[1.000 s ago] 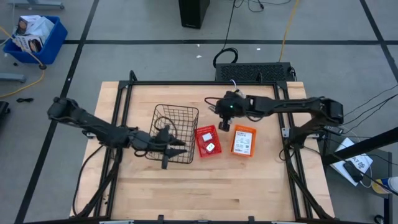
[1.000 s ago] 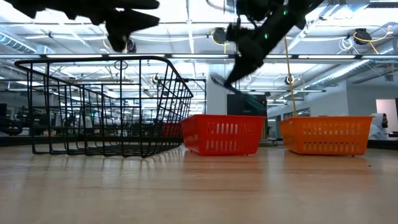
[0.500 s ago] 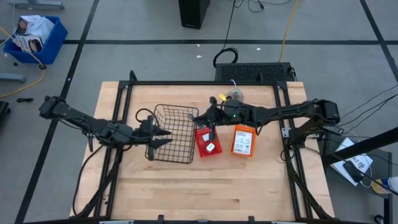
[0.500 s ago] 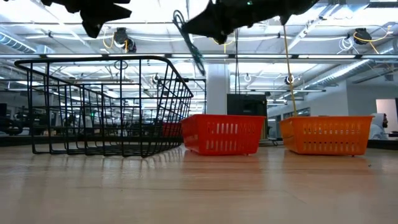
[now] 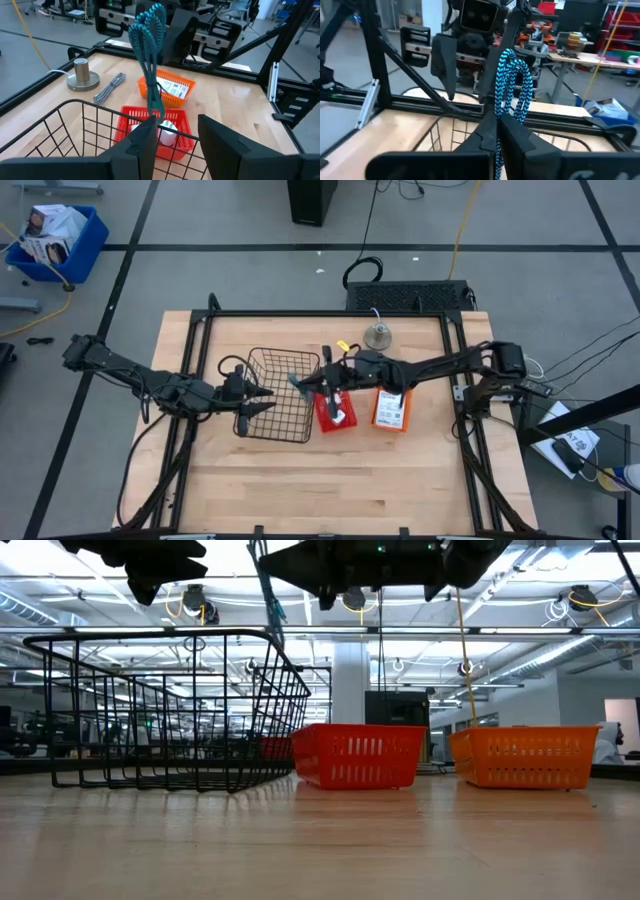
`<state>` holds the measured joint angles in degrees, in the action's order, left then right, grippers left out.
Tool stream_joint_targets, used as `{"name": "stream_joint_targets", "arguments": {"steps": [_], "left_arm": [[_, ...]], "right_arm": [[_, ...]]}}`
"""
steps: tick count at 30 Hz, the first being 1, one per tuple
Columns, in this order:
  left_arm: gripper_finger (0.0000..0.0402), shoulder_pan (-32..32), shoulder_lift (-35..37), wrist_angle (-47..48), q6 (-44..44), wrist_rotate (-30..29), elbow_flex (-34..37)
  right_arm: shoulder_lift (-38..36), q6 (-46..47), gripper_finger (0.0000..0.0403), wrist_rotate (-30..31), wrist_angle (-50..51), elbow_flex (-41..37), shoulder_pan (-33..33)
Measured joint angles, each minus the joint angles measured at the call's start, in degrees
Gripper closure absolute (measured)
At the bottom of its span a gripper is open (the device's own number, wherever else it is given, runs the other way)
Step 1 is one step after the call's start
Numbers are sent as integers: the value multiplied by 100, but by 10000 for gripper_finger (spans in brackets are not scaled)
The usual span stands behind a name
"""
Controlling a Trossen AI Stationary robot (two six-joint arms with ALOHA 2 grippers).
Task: Pick and place items into bin
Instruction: Put the blue charger cable into the wire basket
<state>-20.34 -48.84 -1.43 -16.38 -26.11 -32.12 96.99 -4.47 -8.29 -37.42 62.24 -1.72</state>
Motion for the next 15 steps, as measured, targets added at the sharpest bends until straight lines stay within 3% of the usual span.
{"name": "stream_joint_targets", "arguments": {"steps": [7,15], "left_arm": [[254,2,0,-37,-15,0,0],[254,0,0,-3,-22,1,0]], "right_arm": [[463,538,390,-693,-341,190,-57],[797,425,272,-610,-348,540,-24]]}}
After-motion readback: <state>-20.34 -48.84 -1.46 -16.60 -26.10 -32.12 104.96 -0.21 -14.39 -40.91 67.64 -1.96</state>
